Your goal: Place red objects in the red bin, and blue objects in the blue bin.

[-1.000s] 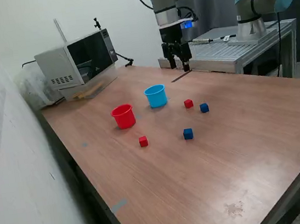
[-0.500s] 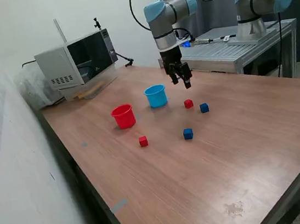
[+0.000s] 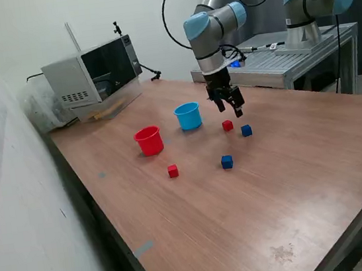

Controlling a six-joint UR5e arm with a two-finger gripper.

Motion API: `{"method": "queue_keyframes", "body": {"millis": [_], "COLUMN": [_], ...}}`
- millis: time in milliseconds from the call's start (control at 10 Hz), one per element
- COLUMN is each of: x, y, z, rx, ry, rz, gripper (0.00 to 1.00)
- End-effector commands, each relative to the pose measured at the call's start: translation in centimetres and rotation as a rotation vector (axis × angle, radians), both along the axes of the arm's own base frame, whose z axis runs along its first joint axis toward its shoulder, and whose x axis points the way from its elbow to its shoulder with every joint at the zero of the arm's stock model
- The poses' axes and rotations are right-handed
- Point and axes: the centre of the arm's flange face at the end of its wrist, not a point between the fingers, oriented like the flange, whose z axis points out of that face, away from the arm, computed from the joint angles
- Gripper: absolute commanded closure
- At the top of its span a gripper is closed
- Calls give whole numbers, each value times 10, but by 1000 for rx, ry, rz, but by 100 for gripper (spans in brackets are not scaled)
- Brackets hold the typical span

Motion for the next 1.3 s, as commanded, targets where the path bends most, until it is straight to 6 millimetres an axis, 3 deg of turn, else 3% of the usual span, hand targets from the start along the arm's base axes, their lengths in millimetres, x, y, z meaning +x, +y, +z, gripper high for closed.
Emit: {"method": "queue_keyframes", "body": {"millis": [0, 900, 1000, 1200], "x": [-1, -7, -7, -7], "y": [-2, 7, 6, 7], "z": [-16, -22, -24, -27], "rx": [-1, 18, 18, 17], "ry": [-12, 23, 19, 12], "rz": [4, -50, -49, -50], "gripper": [0, 0, 100, 100]}}
